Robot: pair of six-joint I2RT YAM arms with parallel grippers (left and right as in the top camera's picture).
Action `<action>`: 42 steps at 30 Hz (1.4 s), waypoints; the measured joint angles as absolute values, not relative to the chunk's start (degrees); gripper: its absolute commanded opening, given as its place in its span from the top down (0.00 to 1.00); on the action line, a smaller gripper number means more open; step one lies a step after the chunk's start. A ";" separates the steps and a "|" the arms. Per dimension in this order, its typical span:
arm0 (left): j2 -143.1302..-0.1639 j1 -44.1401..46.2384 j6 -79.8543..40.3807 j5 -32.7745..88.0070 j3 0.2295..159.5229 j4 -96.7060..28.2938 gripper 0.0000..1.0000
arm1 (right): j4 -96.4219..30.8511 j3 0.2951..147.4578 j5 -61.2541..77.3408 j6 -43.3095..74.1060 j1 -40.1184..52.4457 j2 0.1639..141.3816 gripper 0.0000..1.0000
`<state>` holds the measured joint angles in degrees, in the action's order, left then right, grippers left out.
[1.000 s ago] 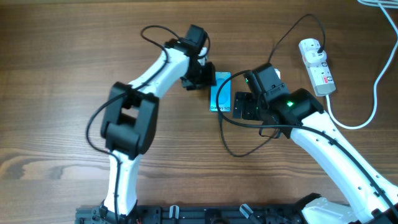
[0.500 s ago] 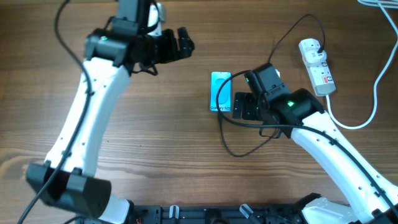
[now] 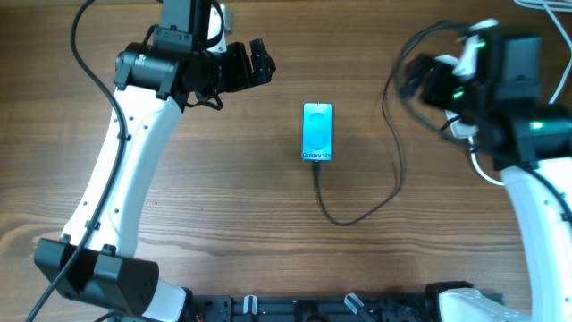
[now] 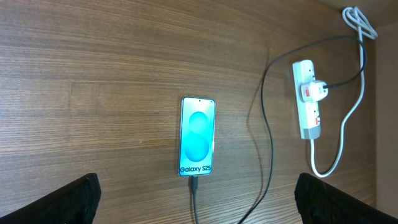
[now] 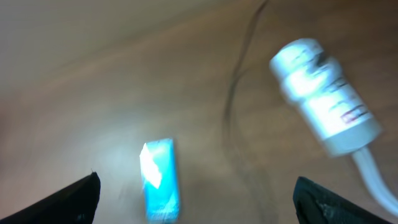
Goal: Plug charger to phone and switch on socket
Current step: 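Move the right gripper over the white power strip's switches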
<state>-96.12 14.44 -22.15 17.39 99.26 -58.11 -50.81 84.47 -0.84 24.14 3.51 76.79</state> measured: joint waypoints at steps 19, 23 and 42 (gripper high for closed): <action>-96.12 14.44 -22.15 17.37 99.26 -58.13 0.00 | -40.40 84.53 6.52 34.28 -22.68 97.93 0.00; -96.12 14.46 -22.15 17.37 99.26 -58.11 0.00 | -38.98 84.53 -0.80 35.51 -22.72 101.10 0.00; -96.12 14.44 -22.15 17.37 99.26 -58.13 0.00 | -32.08 84.53 -0.73 39.66 -22.81 118.69 0.00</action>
<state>-96.12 14.44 -22.15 17.37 99.26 -58.13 -32.08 84.53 -0.73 39.66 -22.81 118.69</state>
